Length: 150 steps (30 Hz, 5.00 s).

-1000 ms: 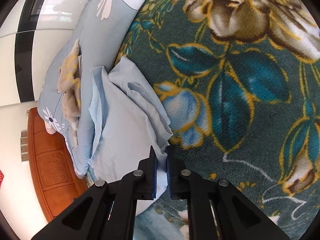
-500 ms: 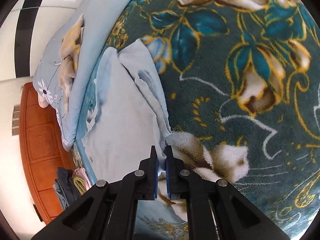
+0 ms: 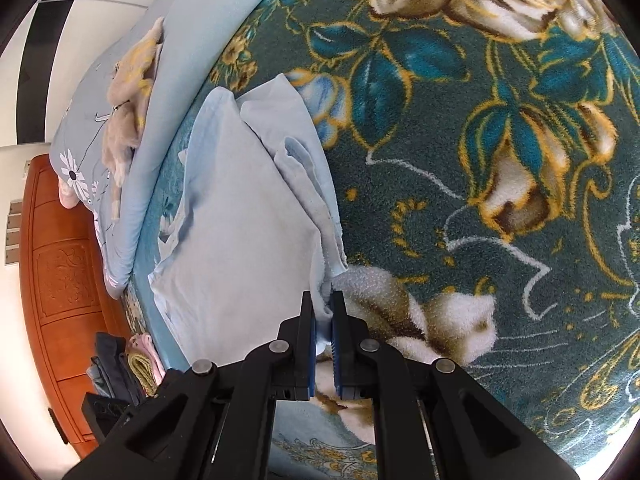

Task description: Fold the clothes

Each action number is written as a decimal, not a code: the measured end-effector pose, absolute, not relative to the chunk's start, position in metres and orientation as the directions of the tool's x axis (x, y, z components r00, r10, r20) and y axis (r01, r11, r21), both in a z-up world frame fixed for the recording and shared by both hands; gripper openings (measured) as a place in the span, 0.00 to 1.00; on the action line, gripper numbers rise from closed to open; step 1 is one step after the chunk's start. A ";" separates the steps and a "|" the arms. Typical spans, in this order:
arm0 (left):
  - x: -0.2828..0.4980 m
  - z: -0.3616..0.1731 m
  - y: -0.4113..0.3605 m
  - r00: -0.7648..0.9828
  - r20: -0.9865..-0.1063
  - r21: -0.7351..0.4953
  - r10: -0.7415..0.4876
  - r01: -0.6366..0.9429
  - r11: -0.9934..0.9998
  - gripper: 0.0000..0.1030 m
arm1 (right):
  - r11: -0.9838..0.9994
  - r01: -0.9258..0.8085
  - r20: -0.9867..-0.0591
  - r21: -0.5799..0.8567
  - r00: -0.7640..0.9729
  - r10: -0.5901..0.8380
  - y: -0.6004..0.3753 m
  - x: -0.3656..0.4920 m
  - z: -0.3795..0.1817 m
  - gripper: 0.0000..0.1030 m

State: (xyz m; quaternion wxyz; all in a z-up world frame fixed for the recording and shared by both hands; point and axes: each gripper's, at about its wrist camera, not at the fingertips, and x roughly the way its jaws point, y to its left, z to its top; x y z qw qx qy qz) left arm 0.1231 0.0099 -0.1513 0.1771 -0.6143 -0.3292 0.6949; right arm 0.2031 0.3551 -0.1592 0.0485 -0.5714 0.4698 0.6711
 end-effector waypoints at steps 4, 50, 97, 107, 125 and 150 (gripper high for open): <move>0.131 -0.172 0.039 -0.082 -0.808 -0.589 0.584 0.072 -0.805 0.05 | -0.583 -0.587 -0.824 0.562 -0.344 -0.449 0.351 0.199 -0.149 0.06; 0.144 -0.159 -0.131 -0.432 -0.712 -0.698 0.553 0.355 -0.622 0.37 | -0.904 0.145 -0.888 0.403 -0.178 -0.424 0.112 0.124 -0.115 0.35; 0.111 -0.208 -0.117 -0.402 -0.668 -0.736 0.627 0.482 -0.475 0.66 | -0.699 -0.324 -0.771 0.637 -0.238 -0.591 0.304 0.135 -0.162 0.42; 0.071 -0.195 -0.090 -0.344 -0.690 -0.720 0.637 0.407 -0.562 0.84 | -0.536 -0.494 -0.699 0.684 -0.237 -0.674 0.273 0.164 -0.199 0.43; 0.039 -0.205 -0.063 -0.326 -0.717 -0.694 0.617 0.425 -0.581 0.20 | -0.435 -0.569 -0.667 0.698 -0.296 -0.683 0.261 0.161 -0.211 0.26; 0.180 -0.194 -0.200 -0.483 -0.744 -0.660 0.461 0.639 -0.395 0.16 | -0.741 -0.072 -0.744 0.668 -0.112 -0.659 0.141 0.110 -0.155 0.06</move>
